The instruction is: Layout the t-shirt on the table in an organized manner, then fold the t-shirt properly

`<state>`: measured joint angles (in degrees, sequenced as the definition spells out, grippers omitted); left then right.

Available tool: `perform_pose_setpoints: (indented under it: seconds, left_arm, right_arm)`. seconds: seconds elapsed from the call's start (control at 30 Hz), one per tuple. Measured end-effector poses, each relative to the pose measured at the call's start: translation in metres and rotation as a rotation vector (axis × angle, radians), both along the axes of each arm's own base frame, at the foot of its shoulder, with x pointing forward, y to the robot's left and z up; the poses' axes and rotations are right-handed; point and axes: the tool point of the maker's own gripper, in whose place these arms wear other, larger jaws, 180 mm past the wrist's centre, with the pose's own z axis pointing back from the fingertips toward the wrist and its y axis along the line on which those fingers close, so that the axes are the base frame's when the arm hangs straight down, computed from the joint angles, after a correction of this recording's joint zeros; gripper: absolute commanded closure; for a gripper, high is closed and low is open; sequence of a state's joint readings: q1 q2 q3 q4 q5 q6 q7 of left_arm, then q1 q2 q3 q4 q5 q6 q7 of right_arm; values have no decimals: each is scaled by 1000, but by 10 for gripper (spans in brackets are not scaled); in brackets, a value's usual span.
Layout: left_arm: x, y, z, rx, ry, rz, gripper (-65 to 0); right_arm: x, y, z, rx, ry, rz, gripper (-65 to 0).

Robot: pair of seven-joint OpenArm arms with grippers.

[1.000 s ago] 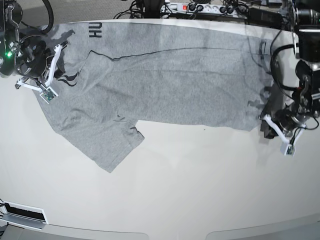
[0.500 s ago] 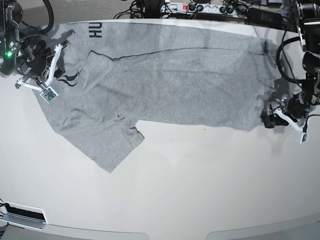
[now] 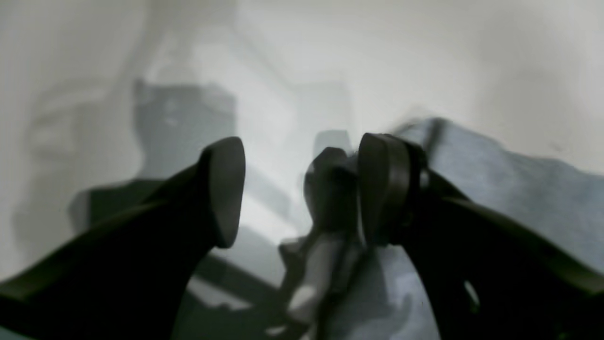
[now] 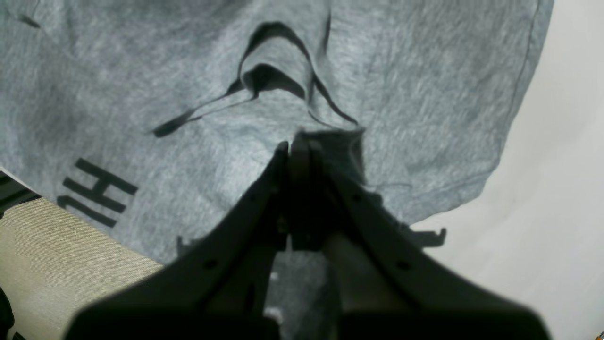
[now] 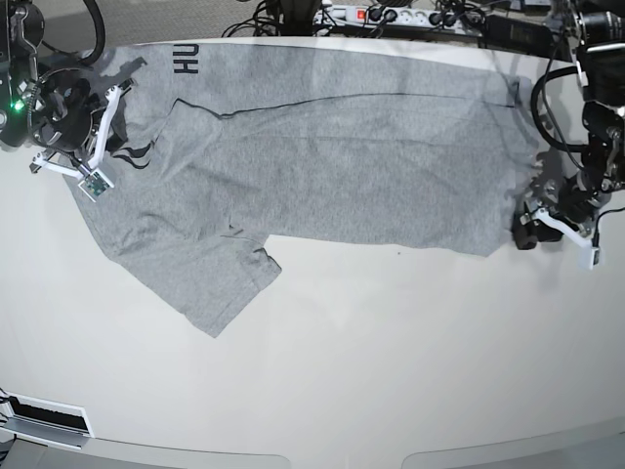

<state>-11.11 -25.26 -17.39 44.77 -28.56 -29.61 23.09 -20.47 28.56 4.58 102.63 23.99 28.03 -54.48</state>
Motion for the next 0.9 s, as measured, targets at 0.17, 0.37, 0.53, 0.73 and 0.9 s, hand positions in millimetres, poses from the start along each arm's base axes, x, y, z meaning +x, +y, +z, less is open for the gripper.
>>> perform_pose_setpoints:
  seconds: [0.17, 0.37, 0.53, 0.73, 0.9]
  left_arm:
    - [-2, -44, -4, -86, -5, -123, -388]
    - [7, -55, -5, -33, 15, -193, -195]
    - [25, -37, -3, 36, 38, -92, 0]
    - [30, -34, 0, 48, 40, -82, 0]
    - [29, -34, -2, 47, 45, -83, 0]
  right_arm:
    - [0, 0, 0, 0, 0, 0, 0]
    - [0, 4, 1, 27, 1, -3, 0]
    - [1, 7, 2, 44, -7, -5, 0]
    - [47, -4, 24, 5, -151, -59, -247]
    - [101, -26, 42, 20, -307, -222, -497]
